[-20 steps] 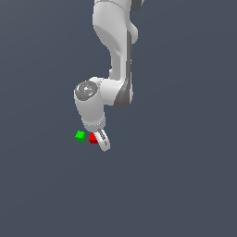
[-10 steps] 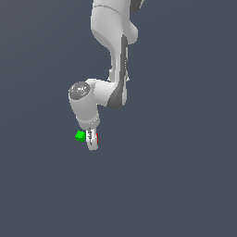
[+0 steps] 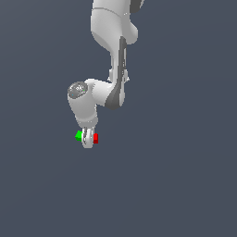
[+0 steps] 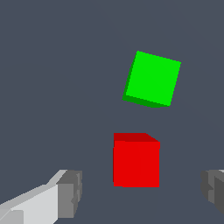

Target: Stack the red cube on top of the green cube.

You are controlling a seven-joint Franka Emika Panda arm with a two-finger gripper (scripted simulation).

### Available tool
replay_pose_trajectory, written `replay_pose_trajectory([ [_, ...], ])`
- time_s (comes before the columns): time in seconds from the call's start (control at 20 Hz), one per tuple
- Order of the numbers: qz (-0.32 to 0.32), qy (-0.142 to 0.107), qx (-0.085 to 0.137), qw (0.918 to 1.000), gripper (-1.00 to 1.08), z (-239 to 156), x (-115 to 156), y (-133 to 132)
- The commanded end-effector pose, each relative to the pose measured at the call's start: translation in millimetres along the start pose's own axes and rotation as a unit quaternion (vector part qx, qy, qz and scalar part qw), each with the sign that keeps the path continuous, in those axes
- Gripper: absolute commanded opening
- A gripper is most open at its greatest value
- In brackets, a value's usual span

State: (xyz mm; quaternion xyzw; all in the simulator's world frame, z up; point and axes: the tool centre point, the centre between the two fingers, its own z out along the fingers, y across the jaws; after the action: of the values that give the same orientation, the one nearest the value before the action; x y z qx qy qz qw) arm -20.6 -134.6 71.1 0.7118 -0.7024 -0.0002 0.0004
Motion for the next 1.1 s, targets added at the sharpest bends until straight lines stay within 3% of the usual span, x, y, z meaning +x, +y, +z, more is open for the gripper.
replay_pose_trajectory([
  [0.0,0.009,0.000,0.000,1.0000,1.00,1,1,1],
  [1.0,0.010,0.000,0.000,0.9999,1.00,51,1,2],
  [1.05,0.010,0.000,0.000,0.9999,-1.00,51,1,2],
])
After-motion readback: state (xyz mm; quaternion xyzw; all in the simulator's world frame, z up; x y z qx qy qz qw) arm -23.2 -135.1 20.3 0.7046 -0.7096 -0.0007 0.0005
